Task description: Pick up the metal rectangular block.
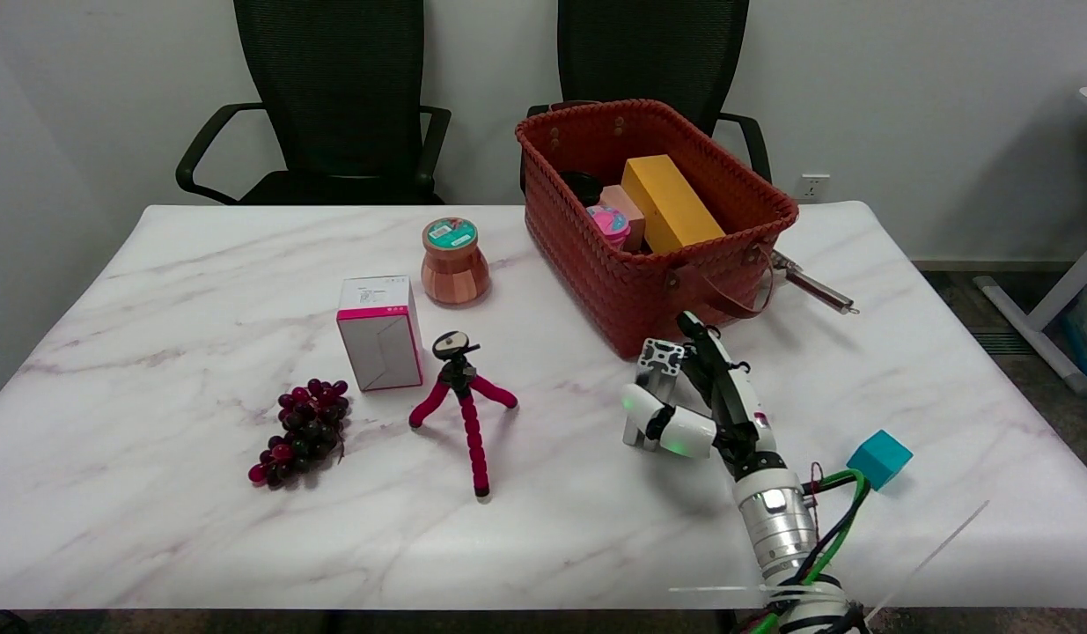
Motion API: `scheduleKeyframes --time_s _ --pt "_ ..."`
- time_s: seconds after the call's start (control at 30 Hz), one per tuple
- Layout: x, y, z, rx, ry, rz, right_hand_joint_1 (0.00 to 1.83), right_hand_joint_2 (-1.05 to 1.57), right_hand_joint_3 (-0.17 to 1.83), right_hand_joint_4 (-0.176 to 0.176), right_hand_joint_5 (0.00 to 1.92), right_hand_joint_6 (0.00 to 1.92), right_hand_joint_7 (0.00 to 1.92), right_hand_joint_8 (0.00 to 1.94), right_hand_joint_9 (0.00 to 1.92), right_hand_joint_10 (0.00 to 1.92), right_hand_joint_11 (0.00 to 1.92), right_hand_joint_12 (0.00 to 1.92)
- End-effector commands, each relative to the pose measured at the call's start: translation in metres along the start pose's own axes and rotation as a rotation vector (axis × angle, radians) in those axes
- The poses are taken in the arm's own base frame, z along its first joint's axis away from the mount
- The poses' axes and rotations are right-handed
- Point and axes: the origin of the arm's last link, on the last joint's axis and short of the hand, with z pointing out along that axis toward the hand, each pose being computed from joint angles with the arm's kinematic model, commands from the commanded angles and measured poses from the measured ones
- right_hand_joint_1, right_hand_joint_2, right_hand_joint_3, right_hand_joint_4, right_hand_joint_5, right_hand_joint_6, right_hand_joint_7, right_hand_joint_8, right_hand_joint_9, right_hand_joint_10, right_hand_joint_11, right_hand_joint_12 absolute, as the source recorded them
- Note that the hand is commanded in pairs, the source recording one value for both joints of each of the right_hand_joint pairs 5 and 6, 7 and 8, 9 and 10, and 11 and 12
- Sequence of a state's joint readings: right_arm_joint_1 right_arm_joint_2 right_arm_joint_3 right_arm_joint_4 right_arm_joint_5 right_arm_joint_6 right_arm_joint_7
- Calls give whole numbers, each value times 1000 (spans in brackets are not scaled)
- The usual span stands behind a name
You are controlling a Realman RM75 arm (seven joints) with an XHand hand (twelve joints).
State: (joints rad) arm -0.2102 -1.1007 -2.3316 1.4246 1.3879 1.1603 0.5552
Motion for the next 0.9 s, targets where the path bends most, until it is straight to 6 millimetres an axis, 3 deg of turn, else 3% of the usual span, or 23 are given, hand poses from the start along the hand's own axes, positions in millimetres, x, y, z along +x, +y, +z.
scheduleKeyframes --time_s 0.03,0.9 --pt "-6 7 15 -28 -22 15 1044 513 657 0 157 157 500 500 363 363 94 94" --pt "-20 5 16 -21 -52 83 1074 668 567 0 175 175 735 735 541 541 404 404"
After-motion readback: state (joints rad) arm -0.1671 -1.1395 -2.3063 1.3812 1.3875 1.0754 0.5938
